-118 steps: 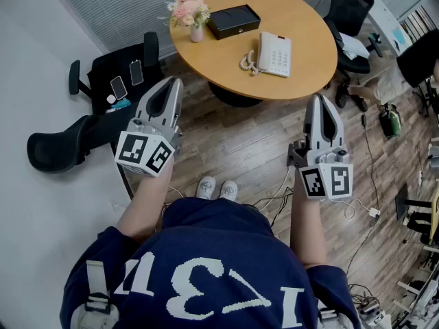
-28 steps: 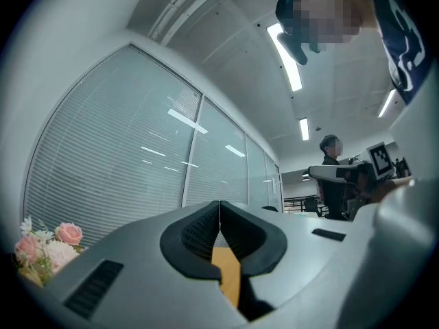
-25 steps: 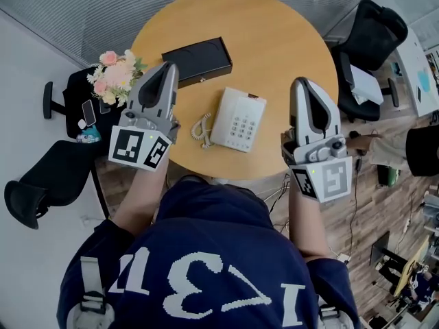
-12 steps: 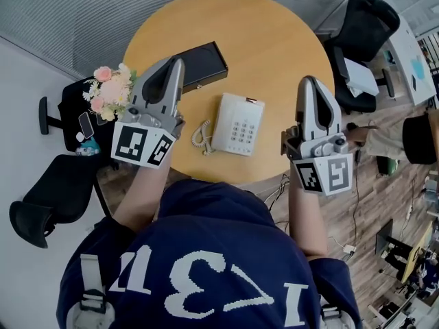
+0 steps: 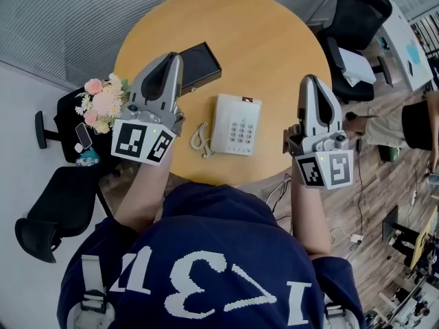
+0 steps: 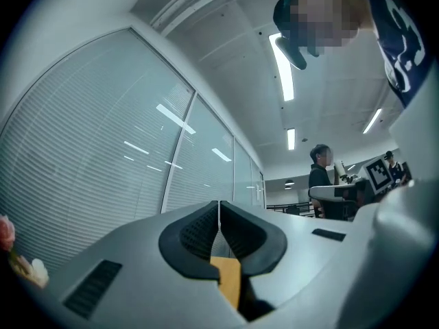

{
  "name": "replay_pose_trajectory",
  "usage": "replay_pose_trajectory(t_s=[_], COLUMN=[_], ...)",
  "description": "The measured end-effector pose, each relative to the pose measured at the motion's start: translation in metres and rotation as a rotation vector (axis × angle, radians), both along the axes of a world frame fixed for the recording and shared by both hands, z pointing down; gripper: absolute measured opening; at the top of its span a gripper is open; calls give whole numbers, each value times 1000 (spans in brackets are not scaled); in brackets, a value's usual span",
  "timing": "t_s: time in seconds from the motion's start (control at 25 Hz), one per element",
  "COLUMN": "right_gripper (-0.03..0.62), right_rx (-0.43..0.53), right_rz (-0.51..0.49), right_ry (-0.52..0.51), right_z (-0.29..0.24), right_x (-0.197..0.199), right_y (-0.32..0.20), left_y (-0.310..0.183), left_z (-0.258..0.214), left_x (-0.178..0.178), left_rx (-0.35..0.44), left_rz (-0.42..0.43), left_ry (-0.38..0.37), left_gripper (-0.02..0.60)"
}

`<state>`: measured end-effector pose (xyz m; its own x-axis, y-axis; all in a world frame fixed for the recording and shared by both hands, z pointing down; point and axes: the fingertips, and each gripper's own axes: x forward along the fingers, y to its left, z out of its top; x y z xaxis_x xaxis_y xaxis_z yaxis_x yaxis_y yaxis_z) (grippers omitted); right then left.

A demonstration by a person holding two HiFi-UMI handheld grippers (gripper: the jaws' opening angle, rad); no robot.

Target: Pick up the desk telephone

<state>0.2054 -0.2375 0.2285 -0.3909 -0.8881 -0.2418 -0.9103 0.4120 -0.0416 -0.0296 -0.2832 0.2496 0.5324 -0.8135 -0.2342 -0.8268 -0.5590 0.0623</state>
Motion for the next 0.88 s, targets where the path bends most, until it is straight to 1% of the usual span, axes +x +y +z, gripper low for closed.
replay_pose_trajectory(t_s=[0.08, 0.2, 0.32, 0.52, 0.68, 0.88], right_gripper=[26, 26, 26, 28, 28, 28], right_rx=[-36, -102, -179, -288, -394, -566], right_rz=[10, 17, 20, 41, 43, -33], right_ry=[-6, -17, -13, -6, -1, -9], right_z=[12, 45, 77, 129, 176, 247], right_x=[4, 10, 12, 17, 19, 11], right_y=[-3, -4, -9, -14, -12, -9], left_y=[-2, -2, -6, -13, -11, -12], left_z=[13, 36, 66, 118, 152, 202], left_x=[1, 4, 8, 8, 14, 26], left_rx=[-36, -94, -174, -302, -376, -492], left_rz=[9, 35, 54, 33, 43, 70], left_ry=[21, 38, 46, 60, 41, 7], left_gripper=[17, 17, 17, 17, 17, 18])
